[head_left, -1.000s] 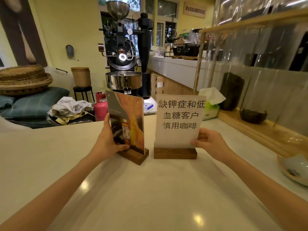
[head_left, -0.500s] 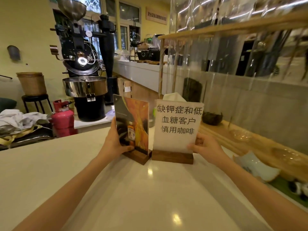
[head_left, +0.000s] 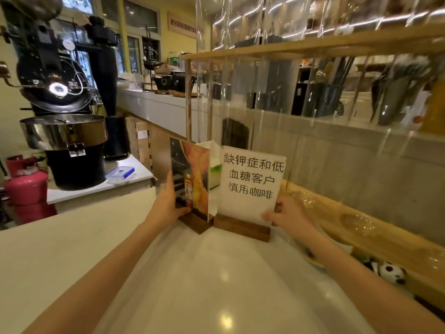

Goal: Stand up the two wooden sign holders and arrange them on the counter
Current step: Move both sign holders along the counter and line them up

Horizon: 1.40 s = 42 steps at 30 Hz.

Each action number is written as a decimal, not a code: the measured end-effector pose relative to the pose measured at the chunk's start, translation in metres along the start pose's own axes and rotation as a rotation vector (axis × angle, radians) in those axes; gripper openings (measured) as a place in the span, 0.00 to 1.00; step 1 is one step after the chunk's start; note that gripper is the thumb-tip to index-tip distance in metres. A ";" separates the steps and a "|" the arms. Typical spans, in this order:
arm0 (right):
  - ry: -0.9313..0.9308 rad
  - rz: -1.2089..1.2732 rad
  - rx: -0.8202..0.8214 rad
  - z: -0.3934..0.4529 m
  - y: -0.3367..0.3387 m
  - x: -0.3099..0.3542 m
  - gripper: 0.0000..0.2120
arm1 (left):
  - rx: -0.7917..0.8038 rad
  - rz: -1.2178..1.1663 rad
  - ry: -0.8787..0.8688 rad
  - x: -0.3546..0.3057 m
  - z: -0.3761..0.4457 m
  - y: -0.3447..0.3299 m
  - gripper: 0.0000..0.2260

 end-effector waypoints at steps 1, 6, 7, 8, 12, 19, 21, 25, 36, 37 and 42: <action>-0.013 -0.020 -0.012 0.002 0.002 -0.003 0.15 | -0.004 0.009 -0.016 0.000 0.004 -0.007 0.48; -0.046 -0.105 -0.096 0.009 0.009 -0.016 0.16 | -0.016 0.048 -0.022 -0.001 0.023 -0.032 0.48; -0.049 -0.112 -0.111 0.010 0.010 -0.018 0.16 | -0.015 0.046 -0.030 -0.001 0.026 -0.037 0.49; -0.052 -0.115 -0.123 0.010 0.011 -0.021 0.16 | -0.011 0.038 -0.041 -0.002 0.029 -0.042 0.49; -0.076 -0.095 -0.152 0.010 0.015 -0.029 0.17 | 0.007 -0.002 -0.068 -0.008 0.037 -0.061 0.47; -0.102 -0.092 -0.211 0.006 0.018 -0.042 0.18 | 0.031 -0.004 -0.075 -0.015 0.053 -0.091 0.46; -0.101 -0.120 -0.229 0.005 0.018 -0.043 0.18 | 0.032 -0.003 -0.058 -0.017 0.055 -0.096 0.45; -0.099 -0.108 -0.254 0.002 0.018 -0.044 0.19 | 0.021 0.005 -0.032 -0.019 0.058 -0.102 0.44; -0.096 -0.083 -0.179 0.008 0.039 -0.027 0.24 | 0.050 0.052 0.044 -0.023 0.046 -0.106 0.38; -0.089 -0.067 -0.207 0.011 0.047 -0.020 0.25 | 0.066 0.079 0.059 -0.024 0.044 -0.106 0.37; 0.092 -0.027 -0.386 0.035 0.089 0.029 0.28 | 0.089 0.066 0.146 -0.027 0.036 -0.104 0.20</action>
Point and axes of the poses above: each hand's wrist, its own z-axis towards the middle knuckle, its own y-axis out of the back of the hand, x = y × z, the point moved 1 cm from there along z, towards the middle knuckle, and after that the axes turned 15 degrees about -z, right-handed, at the moved point
